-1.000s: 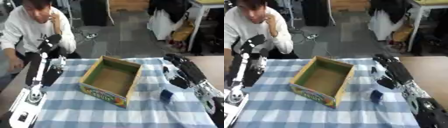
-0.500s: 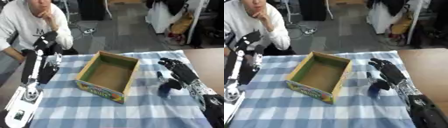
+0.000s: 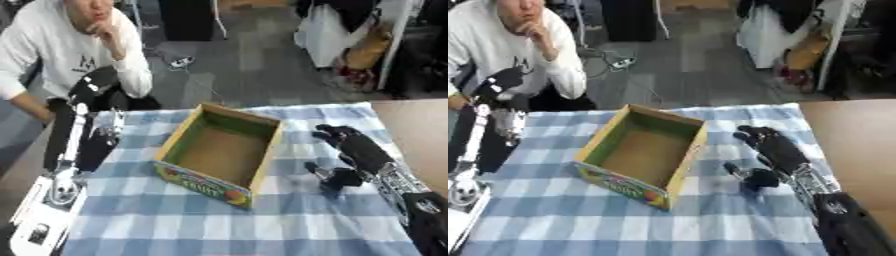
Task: Pick up objects on the table and place them in the box.
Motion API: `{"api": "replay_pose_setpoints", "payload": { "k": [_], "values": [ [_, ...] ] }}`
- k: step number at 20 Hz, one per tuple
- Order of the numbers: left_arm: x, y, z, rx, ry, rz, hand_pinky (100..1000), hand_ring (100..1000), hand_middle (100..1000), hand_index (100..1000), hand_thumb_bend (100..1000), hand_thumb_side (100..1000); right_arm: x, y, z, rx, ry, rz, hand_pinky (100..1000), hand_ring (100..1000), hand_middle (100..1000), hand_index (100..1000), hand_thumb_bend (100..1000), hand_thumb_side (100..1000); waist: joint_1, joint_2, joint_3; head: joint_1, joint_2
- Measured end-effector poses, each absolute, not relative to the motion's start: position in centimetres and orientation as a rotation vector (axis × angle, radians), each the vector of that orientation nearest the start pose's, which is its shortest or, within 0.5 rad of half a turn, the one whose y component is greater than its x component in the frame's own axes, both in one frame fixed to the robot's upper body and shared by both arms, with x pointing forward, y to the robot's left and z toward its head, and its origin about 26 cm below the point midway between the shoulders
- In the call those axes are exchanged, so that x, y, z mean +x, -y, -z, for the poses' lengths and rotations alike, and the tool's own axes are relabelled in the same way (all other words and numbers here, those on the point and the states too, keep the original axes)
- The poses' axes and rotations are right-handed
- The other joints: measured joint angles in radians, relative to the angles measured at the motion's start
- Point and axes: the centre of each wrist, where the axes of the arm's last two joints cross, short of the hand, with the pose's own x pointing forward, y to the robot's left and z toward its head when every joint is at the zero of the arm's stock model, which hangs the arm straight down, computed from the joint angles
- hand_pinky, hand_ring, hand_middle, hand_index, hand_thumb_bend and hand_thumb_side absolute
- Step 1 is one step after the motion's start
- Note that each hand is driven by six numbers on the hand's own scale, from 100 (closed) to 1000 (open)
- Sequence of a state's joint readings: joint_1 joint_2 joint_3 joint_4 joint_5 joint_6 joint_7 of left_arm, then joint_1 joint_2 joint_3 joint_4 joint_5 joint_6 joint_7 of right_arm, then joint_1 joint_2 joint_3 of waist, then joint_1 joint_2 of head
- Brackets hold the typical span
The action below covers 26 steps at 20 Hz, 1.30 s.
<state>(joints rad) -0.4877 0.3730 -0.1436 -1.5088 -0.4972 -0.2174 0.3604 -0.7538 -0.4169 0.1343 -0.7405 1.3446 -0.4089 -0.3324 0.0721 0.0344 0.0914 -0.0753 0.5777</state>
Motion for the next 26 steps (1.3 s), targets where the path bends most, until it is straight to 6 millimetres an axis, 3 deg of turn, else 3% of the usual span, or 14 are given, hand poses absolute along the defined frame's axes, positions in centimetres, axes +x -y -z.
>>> {"api": "replay_pose_setpoints", "payload": {
  "k": [19, 26],
  "values": [
    [38.1, -25.2, -13.8, 0.769, 2.264, 0.557, 917, 805, 863, 900, 146, 952, 43.1, 35.5, -5.6, -1.173, 1.566, -1.623, 838, 854, 909, 924, 352, 1000, -0.007, -0.007, -0.004, 0.014, -0.001],
    [38.0, -25.3, -13.6, 0.769, 2.257, 0.559, 919, 802, 861, 900, 140, 956, 42.6, 35.4, -5.2, -1.155, 1.577, -1.615, 952, 884, 910, 919, 323, 1000, -0.008, -0.009, -0.007, 0.022, -0.001]
  ]
}}
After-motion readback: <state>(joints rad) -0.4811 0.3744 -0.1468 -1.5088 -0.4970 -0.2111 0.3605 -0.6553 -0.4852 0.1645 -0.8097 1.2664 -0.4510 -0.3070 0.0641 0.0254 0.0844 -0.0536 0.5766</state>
